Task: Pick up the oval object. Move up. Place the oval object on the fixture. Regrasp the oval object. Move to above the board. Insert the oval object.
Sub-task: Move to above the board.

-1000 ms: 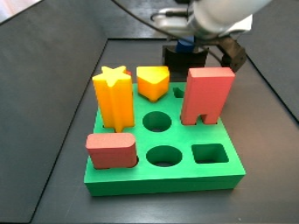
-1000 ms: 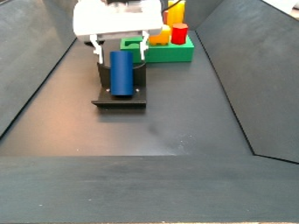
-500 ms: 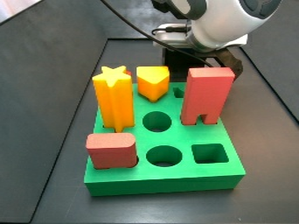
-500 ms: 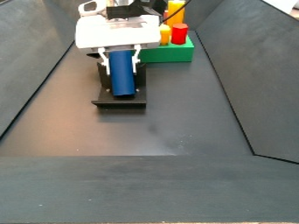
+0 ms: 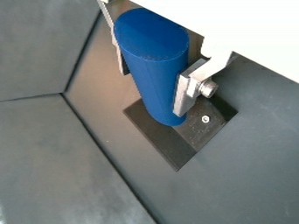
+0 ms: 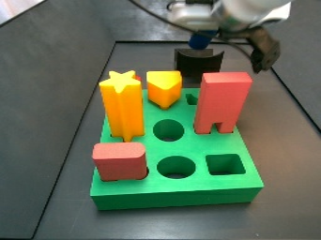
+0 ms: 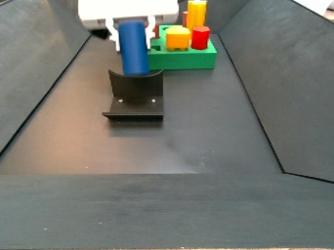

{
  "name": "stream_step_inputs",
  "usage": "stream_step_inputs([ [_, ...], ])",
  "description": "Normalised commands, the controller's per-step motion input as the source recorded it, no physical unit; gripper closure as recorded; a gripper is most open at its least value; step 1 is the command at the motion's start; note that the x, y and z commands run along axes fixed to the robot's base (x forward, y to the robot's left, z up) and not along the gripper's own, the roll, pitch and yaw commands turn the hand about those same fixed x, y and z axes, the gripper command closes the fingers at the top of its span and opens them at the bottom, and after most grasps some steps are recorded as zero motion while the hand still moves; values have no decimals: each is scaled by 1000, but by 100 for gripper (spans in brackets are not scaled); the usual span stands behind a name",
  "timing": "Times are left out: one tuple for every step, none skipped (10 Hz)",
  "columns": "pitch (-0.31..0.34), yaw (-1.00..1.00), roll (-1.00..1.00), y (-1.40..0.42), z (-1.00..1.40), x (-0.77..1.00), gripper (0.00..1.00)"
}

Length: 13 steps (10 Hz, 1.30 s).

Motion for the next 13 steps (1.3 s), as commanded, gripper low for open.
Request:
stream_step_inputs([
  [-5, 93, -10, -250, 1000, 42, 100],
  [-3, 70, -12, -241, 1000, 41, 100],
  [4, 56, -14, -233, 1000, 41, 100],
  [31, 32, -19, -216, 1000, 43, 100],
  [42, 27, -19, -212, 1000, 44, 100],
  [66, 27, -19, -196, 1000, 44, 100],
  [86, 30, -25, -184, 1000, 44, 100],
  [100, 39, -32, -172, 1000, 45, 100],
  [107, 51, -35, -158, 1000, 44, 100],
  [110, 66, -34, -139, 1000, 39, 100],
  [111, 77, -35, -104, 863, 35, 100],
  [108, 85, -39, -68, 689, 29, 100],
  [104, 93, -42, -46, 515, 25, 100],
])
